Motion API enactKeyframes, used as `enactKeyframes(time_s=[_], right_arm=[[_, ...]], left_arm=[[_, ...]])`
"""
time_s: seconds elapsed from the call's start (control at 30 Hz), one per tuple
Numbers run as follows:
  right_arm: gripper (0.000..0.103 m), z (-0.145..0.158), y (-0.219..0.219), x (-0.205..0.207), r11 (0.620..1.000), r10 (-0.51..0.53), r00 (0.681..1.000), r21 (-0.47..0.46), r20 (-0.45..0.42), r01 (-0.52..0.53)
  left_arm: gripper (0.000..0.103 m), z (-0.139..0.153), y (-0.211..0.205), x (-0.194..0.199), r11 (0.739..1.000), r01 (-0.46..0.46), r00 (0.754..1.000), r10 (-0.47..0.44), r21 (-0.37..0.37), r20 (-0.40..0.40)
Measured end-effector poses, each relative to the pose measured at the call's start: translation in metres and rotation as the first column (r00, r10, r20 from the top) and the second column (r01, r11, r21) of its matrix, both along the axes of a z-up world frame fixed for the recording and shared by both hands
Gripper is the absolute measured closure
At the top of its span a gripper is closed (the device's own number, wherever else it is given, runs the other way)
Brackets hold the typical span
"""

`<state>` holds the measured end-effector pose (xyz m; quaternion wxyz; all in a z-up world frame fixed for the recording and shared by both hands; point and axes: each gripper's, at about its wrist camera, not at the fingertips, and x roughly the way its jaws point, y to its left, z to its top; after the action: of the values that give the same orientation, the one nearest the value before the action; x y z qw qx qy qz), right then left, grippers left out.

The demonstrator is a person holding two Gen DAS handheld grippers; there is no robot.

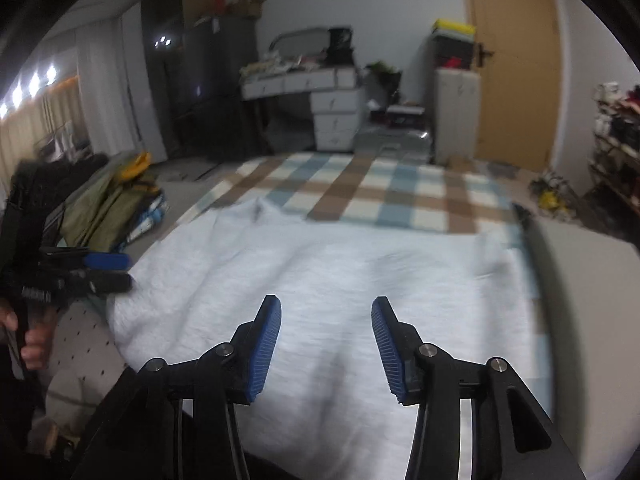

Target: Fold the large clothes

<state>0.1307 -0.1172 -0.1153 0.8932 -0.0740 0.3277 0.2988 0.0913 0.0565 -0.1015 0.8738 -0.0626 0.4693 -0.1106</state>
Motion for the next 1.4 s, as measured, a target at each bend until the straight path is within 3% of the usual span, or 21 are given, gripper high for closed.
enactKeyframes(time_s=[0.07, 0.13, 0.2, 0.37, 0.43, 0.5, 0.57, 0.63, 0.73, 0.77, 0.83, 0.9, 1.0, 1.07, 1.13, 1.2, 1.27, 1.4], right_arm=[[0.059, -0.052, 0.018, 0.011, 0.996, 0.007, 0.992, -0.082, -0.13, -0.018], [0.057, -0.09, 0.033, 0.031, 0.986, -0.059, 0.978, -0.163, -0.2, 0.026], [0.057, -0.09, 0.032, 0.04, 0.99, -0.08, 0.978, -0.132, -0.191, 0.055], [0.059, -0.081, 0.038, 0.043, 0.982, -0.098, 0.976, -0.179, -0.193, 0.063], [0.063, -0.061, 0.015, 0.022, 0.99, -0.093, 0.981, -0.121, -0.168, 0.073], [0.061, -0.042, 0.0, 0.009, 0.994, -0.103, 0.987, -0.052, -0.125, 0.097], [0.06, -0.033, -0.021, -0.007, 0.991, -0.136, 0.987, -0.027, -0.08, 0.135], [0.059, -0.047, -0.039, -0.01, 0.984, -0.177, 0.978, -0.04, -0.111, 0.174], [0.058, -0.097, -0.042, 0.006, 0.975, -0.212, 0.947, -0.122, -0.243, 0.186], [0.058, -0.102, -0.043, 0.006, 0.977, -0.208, 0.951, -0.1, -0.23, 0.189], [0.058, -0.097, -0.04, 0.001, 0.976, -0.205, 0.962, -0.113, -0.182, 0.187], [0.061, -0.087, -0.04, 0.002, 0.976, -0.214, 0.953, -0.092, -0.216, 0.198], [0.06, -0.056, -0.039, -0.003, 0.985, -0.139, 0.97, 0.068, -0.198, 0.155], [0.053, -0.042, -0.024, -0.008, 0.988, -0.026, 0.987, 0.148, -0.16, 0.05], [0.051, -0.048, 0.008, -0.002, 0.997, 0.027, 0.986, 0.076, -0.167, -0.014], [0.049, -0.075, 0.032, 0.012, 0.999, -0.012, 0.977, -0.049, -0.213, 0.002], [0.047, -0.084, 0.029, 0.019, 0.998, -0.038, 0.979, 0.036, -0.2, 0.046], [0.046, -0.084, 0.022, 0.021, 0.996, -0.023, 0.978, 0.085, -0.207, 0.041]], left_arm=[[0.031, -0.033, -0.006, 0.026, 0.999, -0.005, 0.994, 0.009, 0.039, -0.105], [0.028, -0.064, 0.008, 0.036, 1.0, -0.025, 0.989, 0.025, -0.001, -0.143], [0.026, -0.066, 0.023, 0.038, 0.999, -0.031, 0.996, 0.029, -0.032, -0.079], [0.026, -0.052, 0.031, 0.03, 0.998, -0.062, 0.993, 0.064, 0.02, -0.097], [0.028, -0.036, 0.027, 0.017, 0.995, -0.101, 0.993, 0.1, 0.002, -0.068], [0.028, -0.018, 0.031, -0.008, 0.994, -0.091, 0.996, 0.091, -0.059, 0.009], [0.027, -0.013, 0.028, -0.019, 0.995, -0.06, 0.997, 0.063, -0.074, 0.05], [0.027, -0.025, 0.017, -0.013, 0.998, -0.033, 0.998, 0.036, -0.051, 0.043], [0.026, -0.069, 0.002, 0.019, 0.999, -0.032, 0.996, 0.032, 0.008, -0.077], [0.023, -0.07, 0.005, 0.022, 0.999, -0.037, 0.998, 0.037, -0.005, -0.058], [0.022, -0.07, 0.008, 0.022, 1.0, -0.015, 1.0, 0.015, 0.001, -0.027], [0.022, -0.068, 0.011, 0.02, 1.0, -0.004, 0.999, 0.004, -0.002, -0.035], [0.022, -0.066, 0.012, 0.021, 1.0, 0.017, 0.999, -0.016, 0.02, -0.043], [0.021, -0.066, 0.011, 0.023, 1.0, 0.01, 0.999, -0.009, 0.015, -0.045], [0.021, -0.069, 0.01, 0.024, 1.0, 0.01, 0.999, -0.009, 0.02, -0.034], [0.021, -0.069, 0.0, 0.012, 1.0, 0.011, 1.0, -0.01, 0.028, -0.03], [0.021, -0.069, -0.001, 0.011, 0.999, 0.015, 1.0, -0.014, 0.032, -0.02], [0.022, -0.054, 0.003, 0.012, 0.999, -0.035, 0.997, 0.035, 0.001, -0.069]])
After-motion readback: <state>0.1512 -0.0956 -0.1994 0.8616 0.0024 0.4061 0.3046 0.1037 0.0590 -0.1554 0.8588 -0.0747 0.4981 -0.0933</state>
